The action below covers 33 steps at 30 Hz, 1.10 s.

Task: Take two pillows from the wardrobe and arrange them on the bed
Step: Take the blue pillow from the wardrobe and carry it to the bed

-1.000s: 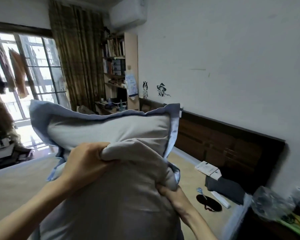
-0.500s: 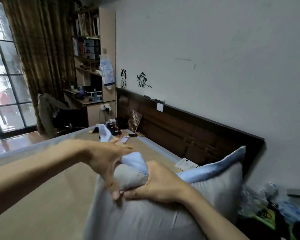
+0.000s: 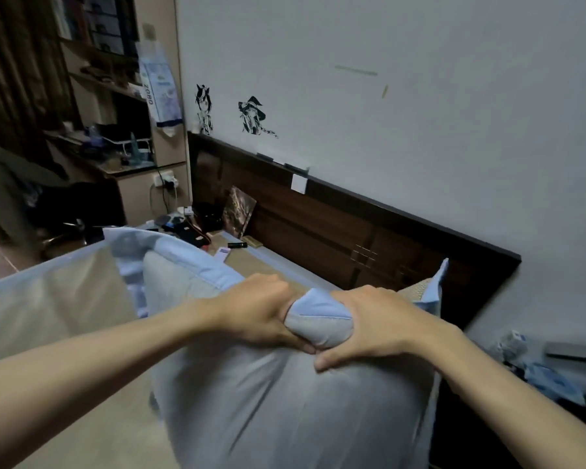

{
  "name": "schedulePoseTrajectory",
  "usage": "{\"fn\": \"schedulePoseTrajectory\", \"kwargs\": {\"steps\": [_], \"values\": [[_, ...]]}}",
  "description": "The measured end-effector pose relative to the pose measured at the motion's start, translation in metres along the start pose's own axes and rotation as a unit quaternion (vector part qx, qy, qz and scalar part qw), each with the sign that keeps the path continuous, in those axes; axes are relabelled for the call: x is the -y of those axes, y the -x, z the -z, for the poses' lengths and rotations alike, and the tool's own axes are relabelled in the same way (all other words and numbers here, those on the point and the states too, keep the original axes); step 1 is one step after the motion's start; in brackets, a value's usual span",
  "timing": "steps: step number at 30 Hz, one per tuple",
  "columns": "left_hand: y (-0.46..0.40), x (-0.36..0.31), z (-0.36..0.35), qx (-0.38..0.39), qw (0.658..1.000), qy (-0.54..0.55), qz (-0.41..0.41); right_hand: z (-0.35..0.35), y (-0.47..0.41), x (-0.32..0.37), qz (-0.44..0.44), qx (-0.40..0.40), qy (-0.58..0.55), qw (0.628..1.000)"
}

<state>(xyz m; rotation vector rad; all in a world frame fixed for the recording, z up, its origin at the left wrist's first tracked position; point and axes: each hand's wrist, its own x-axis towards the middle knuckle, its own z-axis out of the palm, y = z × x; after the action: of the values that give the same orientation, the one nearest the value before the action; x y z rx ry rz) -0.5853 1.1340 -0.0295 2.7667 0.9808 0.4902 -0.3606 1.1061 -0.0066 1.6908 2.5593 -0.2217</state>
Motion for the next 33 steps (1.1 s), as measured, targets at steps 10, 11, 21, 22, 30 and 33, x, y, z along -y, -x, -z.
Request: {"fn": "schedulePoseTrajectory", "kwargs": {"steps": [10, 11, 21, 22, 30, 33], "values": [[-0.016, 0.074, 0.036, 0.061, 0.99, -0.13, -0.001, -0.073, -0.094, -0.081, 0.017, 0.063, -0.175, 0.982], [-0.017, 0.082, 0.035, 0.065, 0.988, -0.138, 0.02, -0.082, -0.107, -0.085, 0.024, 0.059, -0.178, 0.982], [-0.111, 0.214, -0.005, 0.154, 0.952, -0.11, 0.238, -0.117, -0.282, -0.173, 0.057, 0.074, -0.212, 0.973], [-0.134, 0.226, -0.012, 0.161, 0.952, -0.1, 0.24, -0.112, -0.293, -0.193, 0.049, 0.078, -0.203, 0.975], [-0.304, 0.3, -0.034, 0.092, 0.971, -0.104, 0.196, -0.042, -0.37, -0.324, 0.052, -0.019, -0.075, 0.996], [-0.33, 0.321, -0.033, 0.047, 0.975, -0.108, 0.187, -0.018, -0.399, -0.346, 0.065, -0.068, -0.029, 0.995]]}}
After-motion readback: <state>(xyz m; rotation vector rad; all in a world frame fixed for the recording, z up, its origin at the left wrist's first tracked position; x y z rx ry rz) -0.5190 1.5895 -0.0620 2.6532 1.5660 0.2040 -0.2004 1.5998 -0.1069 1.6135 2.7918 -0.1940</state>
